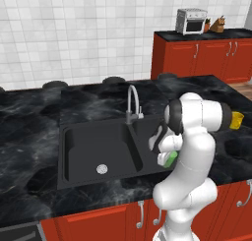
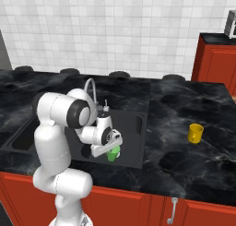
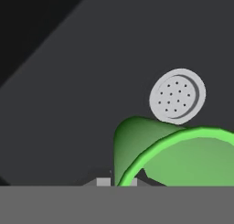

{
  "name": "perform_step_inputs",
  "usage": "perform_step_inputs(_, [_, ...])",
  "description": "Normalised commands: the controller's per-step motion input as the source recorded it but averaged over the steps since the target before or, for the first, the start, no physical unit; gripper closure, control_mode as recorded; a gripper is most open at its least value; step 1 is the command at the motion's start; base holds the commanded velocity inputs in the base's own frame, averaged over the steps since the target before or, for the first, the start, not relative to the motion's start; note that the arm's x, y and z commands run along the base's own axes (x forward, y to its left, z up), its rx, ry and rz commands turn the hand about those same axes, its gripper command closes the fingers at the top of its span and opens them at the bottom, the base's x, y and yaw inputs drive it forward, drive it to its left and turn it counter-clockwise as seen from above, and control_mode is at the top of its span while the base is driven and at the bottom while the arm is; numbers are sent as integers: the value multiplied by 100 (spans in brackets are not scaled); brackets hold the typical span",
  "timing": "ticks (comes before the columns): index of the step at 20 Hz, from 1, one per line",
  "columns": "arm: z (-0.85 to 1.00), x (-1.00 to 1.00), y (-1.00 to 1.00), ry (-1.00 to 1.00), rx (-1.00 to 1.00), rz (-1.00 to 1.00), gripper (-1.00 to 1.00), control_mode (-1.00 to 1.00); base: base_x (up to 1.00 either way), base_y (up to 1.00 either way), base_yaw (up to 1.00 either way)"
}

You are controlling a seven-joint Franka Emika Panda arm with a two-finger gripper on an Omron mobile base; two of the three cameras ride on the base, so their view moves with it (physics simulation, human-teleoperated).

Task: Move any existing items from the left basin to the right basin for drying. Then move the mug from the counter to the left basin of the sink for washing.

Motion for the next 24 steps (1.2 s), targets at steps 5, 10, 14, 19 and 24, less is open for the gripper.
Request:
perform_step_inputs(5, [-20,9,4,0,0,2,100,-100,0,0,0])
perform_step_inputs(10, [-19,7,3,0,0,2,100,-100,0,0,0])
perform_step_inputs(14, [-19,5,1,0,1,2,100,-100,0,0,0])
perform_step_inputs(19, [-17,0,1,0,1,2,-100,-100,0,0,0])
perform_step_inputs(24, [0,-26,0,-9,4,0,-100,-100,0,0,0])
